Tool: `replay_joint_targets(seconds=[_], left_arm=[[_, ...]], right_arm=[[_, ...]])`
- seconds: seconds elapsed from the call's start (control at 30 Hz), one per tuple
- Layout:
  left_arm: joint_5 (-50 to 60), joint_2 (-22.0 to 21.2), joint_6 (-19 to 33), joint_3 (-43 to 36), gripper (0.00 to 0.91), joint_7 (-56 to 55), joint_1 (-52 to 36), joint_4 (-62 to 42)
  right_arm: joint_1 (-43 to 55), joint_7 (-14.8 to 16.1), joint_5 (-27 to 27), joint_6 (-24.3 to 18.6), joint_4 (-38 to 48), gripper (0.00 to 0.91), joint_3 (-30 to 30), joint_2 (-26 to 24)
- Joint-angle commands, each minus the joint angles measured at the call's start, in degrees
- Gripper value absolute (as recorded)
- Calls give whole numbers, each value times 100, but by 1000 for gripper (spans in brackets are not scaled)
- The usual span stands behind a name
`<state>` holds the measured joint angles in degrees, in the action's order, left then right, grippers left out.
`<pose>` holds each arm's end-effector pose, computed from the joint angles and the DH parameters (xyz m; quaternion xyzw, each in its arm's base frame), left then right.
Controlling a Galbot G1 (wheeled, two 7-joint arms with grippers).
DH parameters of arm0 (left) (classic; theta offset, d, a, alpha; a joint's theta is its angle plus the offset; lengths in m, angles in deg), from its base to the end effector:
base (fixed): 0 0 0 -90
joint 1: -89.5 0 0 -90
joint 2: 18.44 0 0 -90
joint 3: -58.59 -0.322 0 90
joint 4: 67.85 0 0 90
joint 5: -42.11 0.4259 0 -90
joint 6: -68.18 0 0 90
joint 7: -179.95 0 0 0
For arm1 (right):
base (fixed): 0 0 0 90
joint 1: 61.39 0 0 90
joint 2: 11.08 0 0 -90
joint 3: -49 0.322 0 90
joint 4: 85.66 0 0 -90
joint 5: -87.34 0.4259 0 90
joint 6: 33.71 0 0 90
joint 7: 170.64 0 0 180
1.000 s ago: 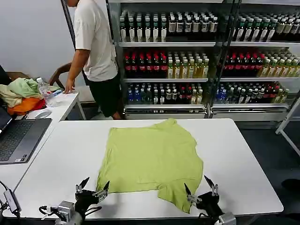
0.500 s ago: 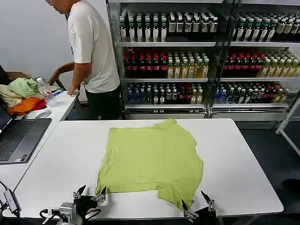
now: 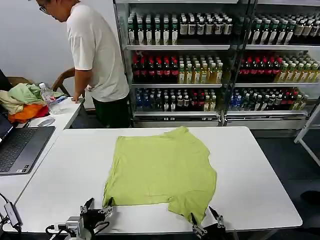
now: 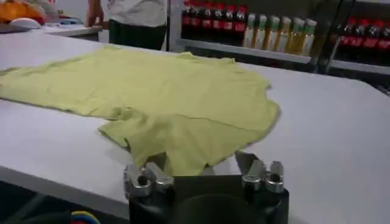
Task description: Fold and organize the clothes.
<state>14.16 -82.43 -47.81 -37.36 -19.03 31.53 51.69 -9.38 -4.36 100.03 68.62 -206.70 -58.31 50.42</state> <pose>0.2501 0.0146 -0.2951 -0.0008 -0.9564 -0.0103 0.2919 0.1873 0.0466 -0.3262 0.1290 -0.9649 0.0647 0.2194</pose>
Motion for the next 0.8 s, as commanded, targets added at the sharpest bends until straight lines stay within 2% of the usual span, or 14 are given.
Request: replay_joint_targets(seconds=[0.03, 0.37, 0.53, 0.63, 0.8], left_arm=[[-30, -17, 4, -103, 40, -80, 10, -36], [116, -48, 45, -219, 40, 42, -19, -86], [137, -10, 129, -173, 40, 205, -36, -60], [92, 50, 214, -87, 40, 460, 41, 123], [30, 253, 100, 136, 40, 561, 367, 629]], right_arm=[[4, -30, 45, 24, 29, 0, -74, 15], [128, 24, 167, 25, -12, 0, -38, 0], [41, 175, 305, 22, -328, 0, 228, -121], [-234, 309, 436, 72, -725, 0, 529, -321], [-995, 313, 424, 33, -1019, 0, 823, -457]])
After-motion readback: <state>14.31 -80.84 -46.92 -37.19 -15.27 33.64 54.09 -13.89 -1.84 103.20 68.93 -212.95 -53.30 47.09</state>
